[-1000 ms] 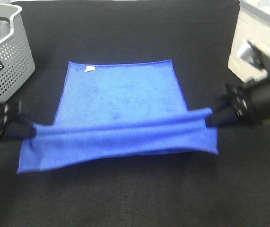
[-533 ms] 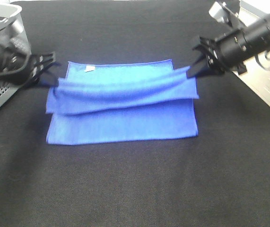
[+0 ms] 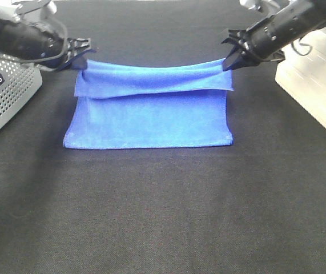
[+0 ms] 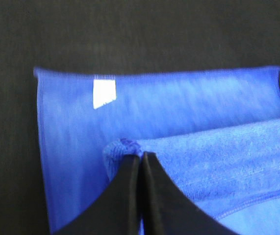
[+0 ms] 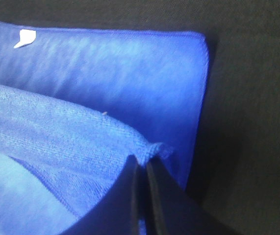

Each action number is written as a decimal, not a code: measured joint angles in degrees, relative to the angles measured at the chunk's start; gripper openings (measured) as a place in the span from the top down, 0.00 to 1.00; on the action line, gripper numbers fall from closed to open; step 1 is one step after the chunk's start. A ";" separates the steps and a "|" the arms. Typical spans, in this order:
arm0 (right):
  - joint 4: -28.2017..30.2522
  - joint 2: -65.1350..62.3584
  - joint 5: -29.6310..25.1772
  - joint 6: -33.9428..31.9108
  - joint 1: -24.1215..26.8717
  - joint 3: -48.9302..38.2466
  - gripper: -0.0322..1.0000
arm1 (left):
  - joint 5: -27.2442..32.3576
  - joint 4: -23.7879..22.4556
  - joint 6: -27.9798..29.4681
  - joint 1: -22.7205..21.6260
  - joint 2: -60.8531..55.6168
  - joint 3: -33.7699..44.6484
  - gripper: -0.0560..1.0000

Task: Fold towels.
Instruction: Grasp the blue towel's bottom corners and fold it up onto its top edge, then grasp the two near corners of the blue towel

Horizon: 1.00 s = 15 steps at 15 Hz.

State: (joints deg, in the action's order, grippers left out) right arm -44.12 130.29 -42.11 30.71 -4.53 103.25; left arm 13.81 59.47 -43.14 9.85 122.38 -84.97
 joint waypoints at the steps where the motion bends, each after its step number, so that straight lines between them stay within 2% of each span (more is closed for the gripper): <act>1: 0.17 2.12 0.00 0.00 0.00 2.41 0.97 | -0.74 -0.29 0.00 0.00 2.01 -2.69 0.95; 3: 0.80 7.68 0.40 0.06 0.00 8.77 0.97 | -3.15 -0.63 0.00 0.00 7.33 -8.14 0.95; 6: 1.38 10.60 2.75 0.23 0.00 11.23 0.97 | -3.38 -1.03 0.00 0.00 12.83 -12.83 0.94; 7: 1.78 10.77 3.90 0.23 0.00 11.29 0.93 | -3.38 -1.03 0.00 0.00 13.98 -13.81 0.92; 8: 1.83 10.77 4.30 0.23 0.00 11.29 0.85 | -3.38 -1.03 0.00 0.00 14.32 -14.27 0.86; 9: 1.83 10.77 4.30 0.23 0.00 11.29 0.85 | -3.38 -1.03 0.00 0.00 14.32 -14.27 0.86; 10: 1.89 10.77 4.58 0.23 0.00 11.34 0.63 | -3.38 -1.09 0.00 0.00 14.38 -14.95 0.67; 12: 2.06 10.77 3.21 0.23 0.00 11.34 0.35 | -3.38 -2.06 0.00 0.00 13.69 -15.07 0.41; 13: 2.12 10.66 0.06 0.23 0.00 11.46 0.30 | -2.69 -3.90 0.00 0.00 13.41 -15.07 0.34; 15: 2.41 9.68 -5.39 0.11 0.00 11.46 0.25 | 2.58 -7.96 0.34 0.00 12.89 -15.13 0.30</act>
State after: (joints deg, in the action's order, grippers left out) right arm -41.71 139.97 -47.50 30.83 -4.53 114.71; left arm 16.39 51.51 -42.80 9.85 135.28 -100.10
